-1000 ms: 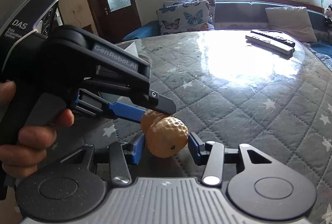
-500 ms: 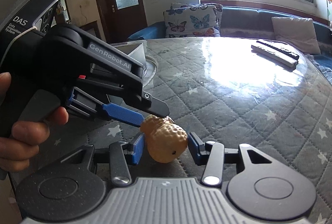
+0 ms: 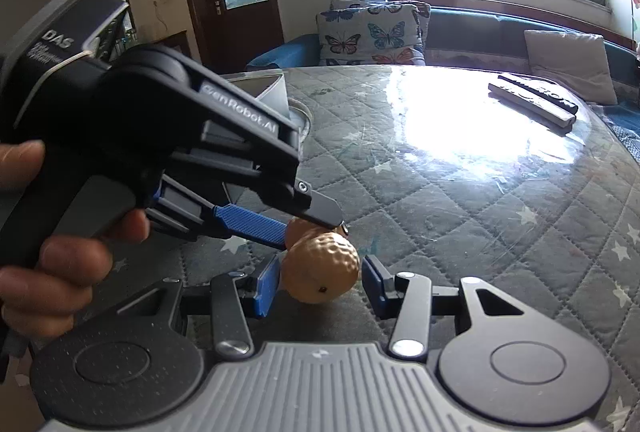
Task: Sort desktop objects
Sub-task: 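Lift the peanut toy with the left gripper and carry it toward the box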
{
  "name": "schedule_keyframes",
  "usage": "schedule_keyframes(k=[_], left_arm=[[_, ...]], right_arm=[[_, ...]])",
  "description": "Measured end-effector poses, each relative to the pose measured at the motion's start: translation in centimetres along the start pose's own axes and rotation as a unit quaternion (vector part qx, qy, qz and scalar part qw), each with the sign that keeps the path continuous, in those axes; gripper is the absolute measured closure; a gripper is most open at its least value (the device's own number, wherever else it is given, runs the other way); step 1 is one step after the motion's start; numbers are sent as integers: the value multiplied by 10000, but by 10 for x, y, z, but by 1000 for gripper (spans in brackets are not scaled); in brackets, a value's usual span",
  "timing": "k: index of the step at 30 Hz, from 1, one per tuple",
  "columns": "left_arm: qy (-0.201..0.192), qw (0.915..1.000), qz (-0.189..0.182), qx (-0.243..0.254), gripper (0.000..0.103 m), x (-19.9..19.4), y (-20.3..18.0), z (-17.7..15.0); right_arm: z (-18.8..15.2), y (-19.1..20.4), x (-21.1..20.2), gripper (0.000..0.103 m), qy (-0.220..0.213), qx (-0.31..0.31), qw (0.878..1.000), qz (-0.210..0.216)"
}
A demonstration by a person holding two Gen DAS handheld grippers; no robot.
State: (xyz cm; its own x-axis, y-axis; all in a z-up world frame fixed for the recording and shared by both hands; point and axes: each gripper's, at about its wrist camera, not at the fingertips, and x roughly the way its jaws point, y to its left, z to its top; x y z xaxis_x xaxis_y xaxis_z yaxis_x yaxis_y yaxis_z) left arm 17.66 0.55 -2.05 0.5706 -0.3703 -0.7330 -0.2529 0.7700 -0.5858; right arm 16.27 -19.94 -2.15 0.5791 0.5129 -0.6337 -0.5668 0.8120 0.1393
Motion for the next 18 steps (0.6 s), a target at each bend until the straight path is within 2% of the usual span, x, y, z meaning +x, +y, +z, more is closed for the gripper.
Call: schedule_keyframes(k=[11, 18], left_arm=[[-79, 9997, -122, 191, 62, -8, 0, -6], [-412, 9984, -306, 228, 62, -41, -1, -4]], right_arm=[[-3, 7, -1, 59, 25, -114, 9999, -23], [11, 27, -20, 59, -247, -347, 9991, 11]])
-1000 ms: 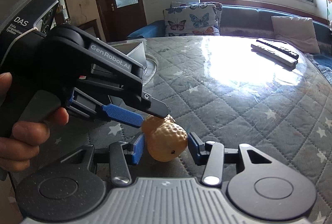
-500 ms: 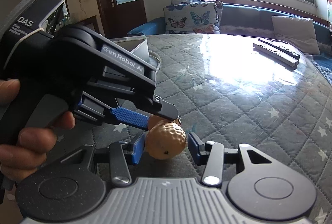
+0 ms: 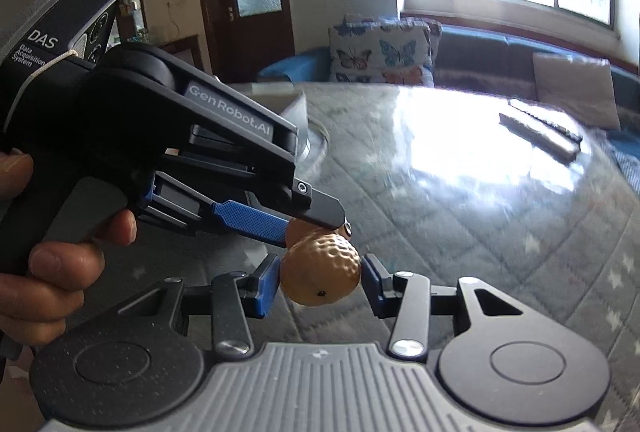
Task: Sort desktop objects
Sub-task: 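Lift the peanut toy with the left gripper and carry it toward the box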
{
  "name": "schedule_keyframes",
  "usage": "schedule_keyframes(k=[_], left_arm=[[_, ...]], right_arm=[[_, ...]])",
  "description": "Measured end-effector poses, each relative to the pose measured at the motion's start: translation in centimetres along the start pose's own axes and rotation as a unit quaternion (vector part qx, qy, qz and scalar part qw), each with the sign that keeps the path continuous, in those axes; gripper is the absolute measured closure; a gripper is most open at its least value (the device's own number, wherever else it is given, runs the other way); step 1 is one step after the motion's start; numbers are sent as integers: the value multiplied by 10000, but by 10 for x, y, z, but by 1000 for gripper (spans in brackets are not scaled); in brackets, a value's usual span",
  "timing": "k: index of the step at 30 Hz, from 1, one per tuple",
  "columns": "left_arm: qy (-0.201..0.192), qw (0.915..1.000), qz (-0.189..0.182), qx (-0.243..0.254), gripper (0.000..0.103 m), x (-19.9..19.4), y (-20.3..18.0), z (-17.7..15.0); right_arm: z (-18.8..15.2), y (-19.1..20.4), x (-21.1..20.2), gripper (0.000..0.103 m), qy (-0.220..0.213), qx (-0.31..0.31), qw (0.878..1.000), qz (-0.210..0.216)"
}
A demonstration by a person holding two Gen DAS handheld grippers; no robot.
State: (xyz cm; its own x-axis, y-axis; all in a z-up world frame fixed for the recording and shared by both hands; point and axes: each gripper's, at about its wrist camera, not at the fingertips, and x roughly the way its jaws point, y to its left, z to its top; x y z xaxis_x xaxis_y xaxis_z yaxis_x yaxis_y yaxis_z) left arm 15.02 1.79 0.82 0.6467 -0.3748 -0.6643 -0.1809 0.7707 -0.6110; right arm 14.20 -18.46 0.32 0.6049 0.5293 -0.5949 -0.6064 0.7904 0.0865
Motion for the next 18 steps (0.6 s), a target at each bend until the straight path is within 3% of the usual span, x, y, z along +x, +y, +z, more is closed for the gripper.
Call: schedule_keyframes(k=[9, 18], left_arm=[[-865, 9961, 79, -168, 62, -65, 19, 32], [-1433, 9861, 588, -602, 62, -119, 77, 77]], right_arm=[[46, 48, 3, 59, -513, -628, 9959, 398], [95, 108, 51, 59, -649, -1000, 9834, 1372]])
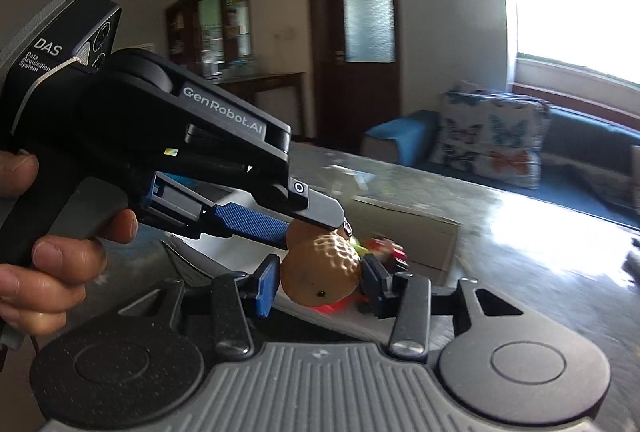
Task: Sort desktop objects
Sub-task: 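Lift the peanut toy with the left gripper and carry it toward the box, then lower the peanut toy into the box and open the left gripper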
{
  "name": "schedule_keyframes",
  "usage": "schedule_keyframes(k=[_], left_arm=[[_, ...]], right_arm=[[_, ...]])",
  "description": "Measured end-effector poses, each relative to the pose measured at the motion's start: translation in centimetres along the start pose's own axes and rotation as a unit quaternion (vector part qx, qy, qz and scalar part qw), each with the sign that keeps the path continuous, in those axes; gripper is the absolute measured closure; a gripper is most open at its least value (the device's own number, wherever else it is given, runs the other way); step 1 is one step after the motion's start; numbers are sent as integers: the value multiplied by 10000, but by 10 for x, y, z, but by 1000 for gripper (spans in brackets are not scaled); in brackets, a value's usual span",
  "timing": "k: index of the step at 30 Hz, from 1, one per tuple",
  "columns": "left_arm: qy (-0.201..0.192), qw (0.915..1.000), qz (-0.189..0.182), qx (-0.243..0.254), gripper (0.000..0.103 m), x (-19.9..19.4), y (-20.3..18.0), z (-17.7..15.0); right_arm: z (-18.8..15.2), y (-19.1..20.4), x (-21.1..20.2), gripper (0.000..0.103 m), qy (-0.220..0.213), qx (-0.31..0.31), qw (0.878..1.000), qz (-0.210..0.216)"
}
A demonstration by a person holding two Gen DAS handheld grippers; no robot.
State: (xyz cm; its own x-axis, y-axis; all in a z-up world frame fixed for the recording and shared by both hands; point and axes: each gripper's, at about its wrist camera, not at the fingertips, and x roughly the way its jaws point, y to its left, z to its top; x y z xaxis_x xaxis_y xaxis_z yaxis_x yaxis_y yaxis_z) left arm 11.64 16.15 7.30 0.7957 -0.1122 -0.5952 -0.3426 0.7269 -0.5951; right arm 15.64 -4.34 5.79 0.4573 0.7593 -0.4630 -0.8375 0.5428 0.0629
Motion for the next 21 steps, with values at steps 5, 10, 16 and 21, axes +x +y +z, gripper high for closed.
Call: schedule_keyframes(k=[5, 10, 16, 21], left_arm=[[-74, 9990, 325, -302, 62, 0, 35, 17], [108, 9966, 479, -655, 62, 15, 62, 27], [320, 9938, 660, -832, 62, 27, 78, 28], [382, 9930, 676, -895, 63, 31, 83, 30]], right_arm=[[10, 5, 43, 59, 262, -8, 9983, 524], [14, 1, 77, 59, 657, -44, 9946, 807], [10, -7, 100, 59, 1135, 59, 9876, 1086], [9, -15, 118, 59, 1431, 116, 9815, 1264]])
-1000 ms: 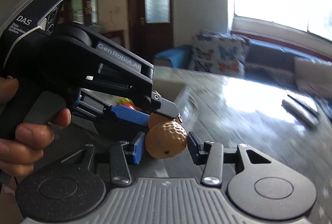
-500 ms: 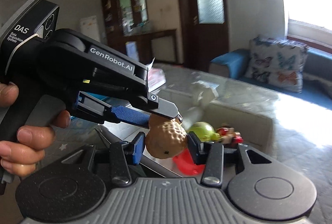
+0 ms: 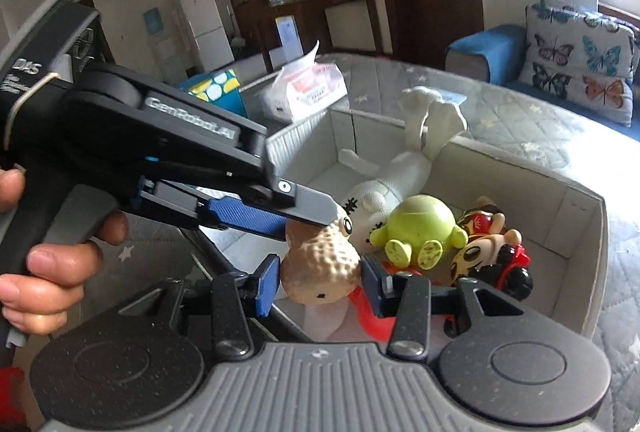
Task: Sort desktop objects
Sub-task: 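Lower the peanut toy into the box and open the left gripper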
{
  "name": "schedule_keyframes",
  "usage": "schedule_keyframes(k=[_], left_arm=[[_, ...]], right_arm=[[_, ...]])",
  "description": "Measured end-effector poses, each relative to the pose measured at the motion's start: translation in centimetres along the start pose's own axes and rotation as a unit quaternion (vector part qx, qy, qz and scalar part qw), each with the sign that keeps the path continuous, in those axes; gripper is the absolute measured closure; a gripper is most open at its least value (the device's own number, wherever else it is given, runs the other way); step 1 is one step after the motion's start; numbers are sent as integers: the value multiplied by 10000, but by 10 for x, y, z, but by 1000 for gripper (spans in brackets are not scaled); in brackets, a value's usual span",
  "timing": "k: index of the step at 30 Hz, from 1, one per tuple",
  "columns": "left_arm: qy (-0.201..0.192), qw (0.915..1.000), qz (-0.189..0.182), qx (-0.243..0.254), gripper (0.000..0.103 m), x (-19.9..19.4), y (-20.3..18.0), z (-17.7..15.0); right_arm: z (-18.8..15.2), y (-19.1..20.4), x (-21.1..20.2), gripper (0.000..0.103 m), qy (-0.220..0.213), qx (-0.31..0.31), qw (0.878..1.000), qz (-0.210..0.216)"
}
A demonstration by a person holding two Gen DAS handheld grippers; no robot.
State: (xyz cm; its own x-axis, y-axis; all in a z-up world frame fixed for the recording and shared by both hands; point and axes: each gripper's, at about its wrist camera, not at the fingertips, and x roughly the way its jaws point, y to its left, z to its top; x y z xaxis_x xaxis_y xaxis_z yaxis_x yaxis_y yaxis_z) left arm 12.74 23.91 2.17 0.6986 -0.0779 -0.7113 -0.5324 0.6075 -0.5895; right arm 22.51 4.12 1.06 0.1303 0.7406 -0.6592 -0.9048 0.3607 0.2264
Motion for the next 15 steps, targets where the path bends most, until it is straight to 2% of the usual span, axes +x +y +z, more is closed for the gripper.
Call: schedule_keyframes(k=[6, 15], left_arm=[[3, 10000, 66, 27, 63, -3, 1, 1], [-15, 9998, 110, 184, 64, -1, -3, 1]], right_arm=[[2, -4, 14, 59, 300, 17, 9995, 100], [4, -1, 18, 57, 359, -2, 9993, 54]])
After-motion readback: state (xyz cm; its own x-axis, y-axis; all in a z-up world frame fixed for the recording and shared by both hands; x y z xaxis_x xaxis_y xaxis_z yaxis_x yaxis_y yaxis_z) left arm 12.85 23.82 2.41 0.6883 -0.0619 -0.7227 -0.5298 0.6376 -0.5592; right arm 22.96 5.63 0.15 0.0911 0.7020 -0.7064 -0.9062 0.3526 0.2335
